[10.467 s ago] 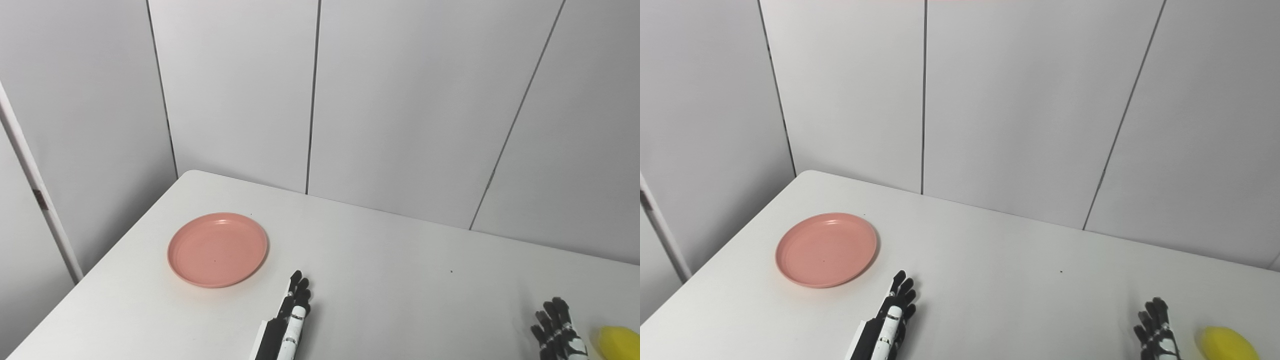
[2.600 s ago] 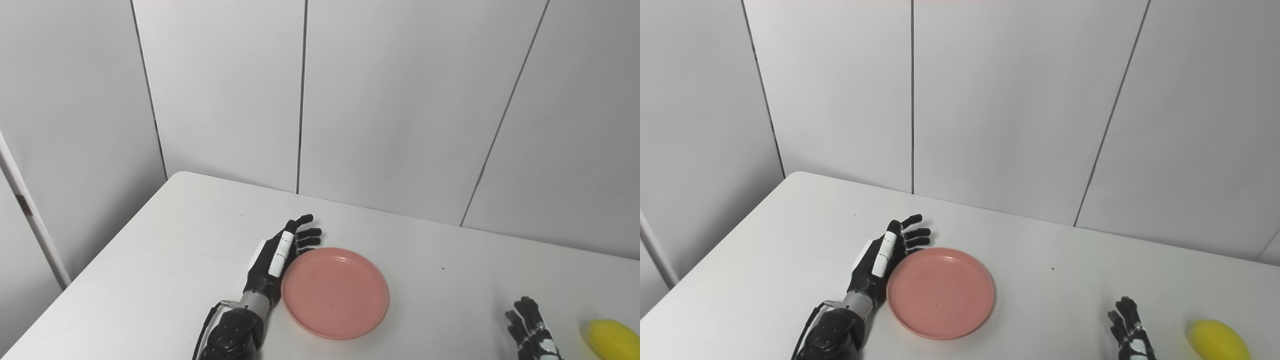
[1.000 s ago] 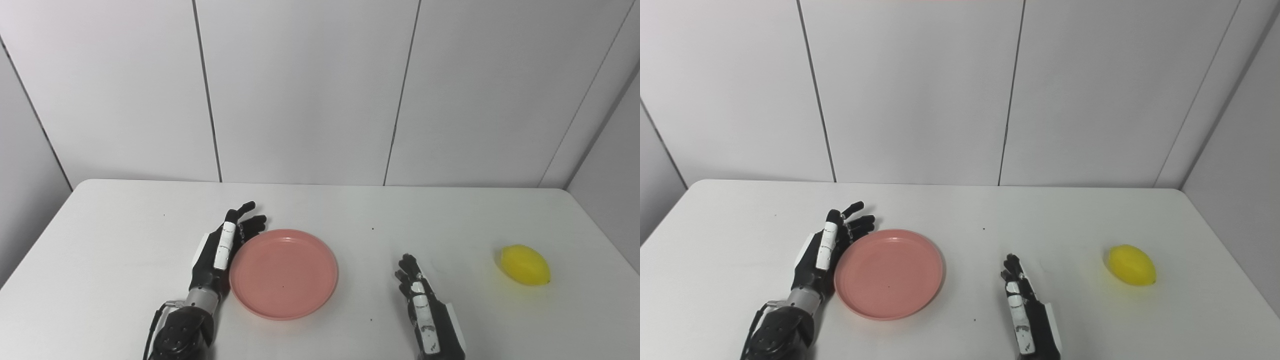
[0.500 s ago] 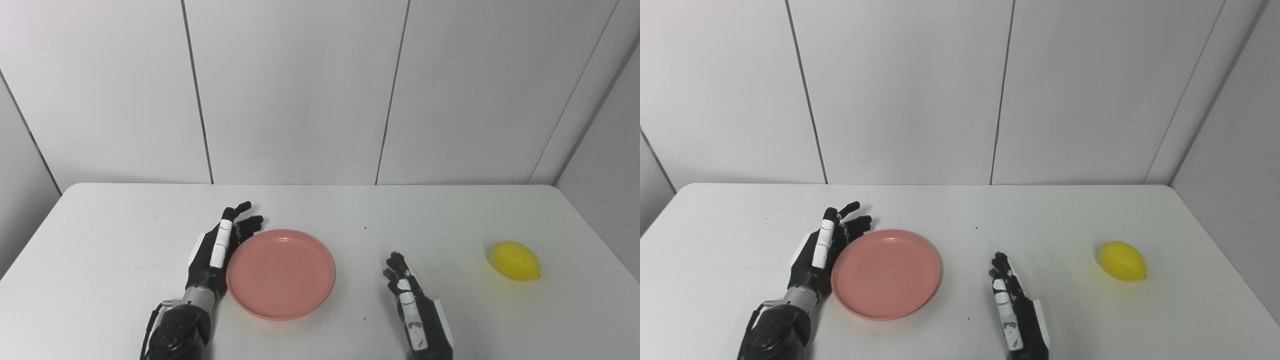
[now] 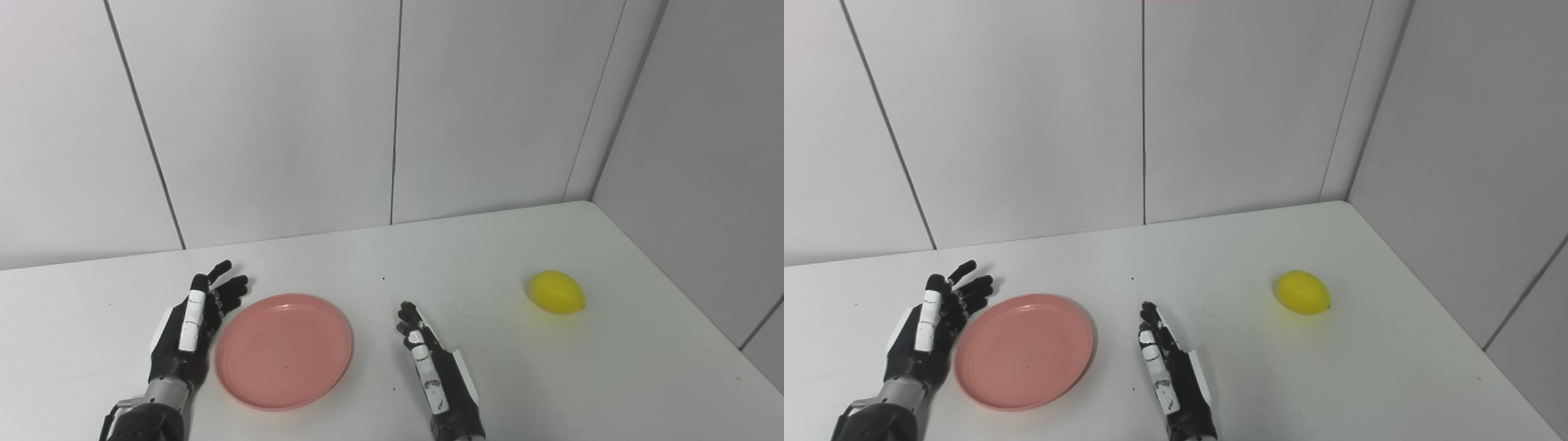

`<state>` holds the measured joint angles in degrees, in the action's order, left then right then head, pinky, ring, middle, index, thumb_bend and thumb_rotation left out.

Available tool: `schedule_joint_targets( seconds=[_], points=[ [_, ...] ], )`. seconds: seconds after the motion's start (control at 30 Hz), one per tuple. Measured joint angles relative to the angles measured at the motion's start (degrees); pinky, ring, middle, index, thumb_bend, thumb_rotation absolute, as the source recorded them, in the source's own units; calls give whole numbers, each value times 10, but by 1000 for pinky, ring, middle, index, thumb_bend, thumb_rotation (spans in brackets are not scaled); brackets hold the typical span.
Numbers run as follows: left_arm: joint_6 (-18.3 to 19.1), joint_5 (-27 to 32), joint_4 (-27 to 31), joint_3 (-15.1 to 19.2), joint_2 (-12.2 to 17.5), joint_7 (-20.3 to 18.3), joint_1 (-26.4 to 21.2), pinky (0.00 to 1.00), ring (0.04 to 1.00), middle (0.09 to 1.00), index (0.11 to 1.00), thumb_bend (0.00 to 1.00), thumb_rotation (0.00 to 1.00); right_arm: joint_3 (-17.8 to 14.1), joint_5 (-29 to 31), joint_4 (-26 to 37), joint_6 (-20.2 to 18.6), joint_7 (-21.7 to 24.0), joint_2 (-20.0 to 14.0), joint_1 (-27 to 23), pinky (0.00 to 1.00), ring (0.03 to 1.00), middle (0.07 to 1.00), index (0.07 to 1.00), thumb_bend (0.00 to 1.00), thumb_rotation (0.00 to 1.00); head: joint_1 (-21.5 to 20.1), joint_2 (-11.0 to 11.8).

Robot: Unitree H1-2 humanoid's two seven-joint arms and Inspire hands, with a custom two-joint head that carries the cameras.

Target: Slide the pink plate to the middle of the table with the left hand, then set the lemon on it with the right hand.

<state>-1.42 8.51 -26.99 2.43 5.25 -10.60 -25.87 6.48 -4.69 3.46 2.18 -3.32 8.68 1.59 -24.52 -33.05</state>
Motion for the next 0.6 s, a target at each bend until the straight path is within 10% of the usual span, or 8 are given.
schedule_joint_targets(
  seconds=[0.6],
  points=[
    [-10,-1,-5,2,-2,2,-3,874,818,779,846,800,944,-12,-190,85,21,-68,-40,26,750,795,823,827,733,918,11,1]
  ],
)
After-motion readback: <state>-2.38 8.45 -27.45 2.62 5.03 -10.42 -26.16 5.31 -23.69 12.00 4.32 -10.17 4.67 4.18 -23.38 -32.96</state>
